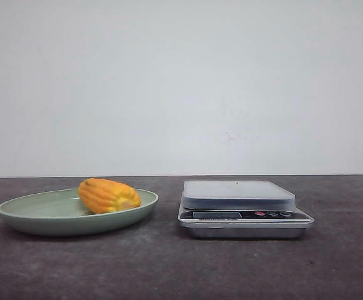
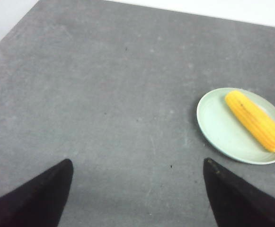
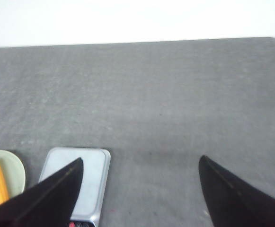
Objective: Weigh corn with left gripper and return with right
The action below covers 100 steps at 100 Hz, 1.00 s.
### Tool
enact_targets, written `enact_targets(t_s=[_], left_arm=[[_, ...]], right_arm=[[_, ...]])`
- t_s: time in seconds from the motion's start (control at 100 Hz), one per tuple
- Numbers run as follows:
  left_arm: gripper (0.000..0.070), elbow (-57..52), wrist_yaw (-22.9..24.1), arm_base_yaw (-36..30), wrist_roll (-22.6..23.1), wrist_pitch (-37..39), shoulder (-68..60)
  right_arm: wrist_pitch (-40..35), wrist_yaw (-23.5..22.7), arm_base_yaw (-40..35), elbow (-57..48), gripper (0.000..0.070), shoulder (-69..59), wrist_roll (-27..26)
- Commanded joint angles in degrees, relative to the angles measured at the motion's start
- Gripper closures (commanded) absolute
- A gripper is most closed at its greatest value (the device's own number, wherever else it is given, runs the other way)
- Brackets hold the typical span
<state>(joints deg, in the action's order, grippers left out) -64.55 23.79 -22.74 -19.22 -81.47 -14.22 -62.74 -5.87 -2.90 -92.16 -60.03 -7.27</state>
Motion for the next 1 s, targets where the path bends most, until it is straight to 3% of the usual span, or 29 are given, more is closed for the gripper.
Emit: enact_targets(t_s=[0.0, 0.26, 0.45, 0.51, 0.6, 0.63, 0.99], left_arm=[[0.019, -0.09, -0.09, -0.15, 0.52, -1.2, 0.11], [0.0189, 0.94, -0.33, -0.15, 0.57, 2.62, 0.11], [0.0203, 1.66, -1.62, -0.15, 0.55, 6.08, 0.11], [0.0305, 2.1, -1.64, -0.15, 0.55, 6.71, 0.11], [0.0598, 3.02, -1.64, -0.15, 0.85, 7.8, 0.11], [0.07, 3.45, -1.62, -0.15, 1.25, 8.28, 0.11], [0.0687, 7.96, -4.37, -0.15, 1.81, 14.21, 0.02]], right_arm=[[0.26, -0.15, 0.17, 4.11, 0.0211, 5.38, 0.85], [5.22, -2.6, 0.02, 27.39, 0.0211, 31.5, -2.67], [6.14, -2.73, 0.11, 36.13, 0.0236, 45.35, -2.64], [6.16, -2.62, 0.2, 37.22, 0.0339, 47.65, -2.73], [6.1, -1.29, 0.2, 37.9, 0.07, 48.81, -2.29], [6.23, -0.76, 0.22, 37.97, 0.0691, 48.81, -2.08], [9.92, -0.48, 0.26, 39.63, 0.069, 48.65, -2.8]])
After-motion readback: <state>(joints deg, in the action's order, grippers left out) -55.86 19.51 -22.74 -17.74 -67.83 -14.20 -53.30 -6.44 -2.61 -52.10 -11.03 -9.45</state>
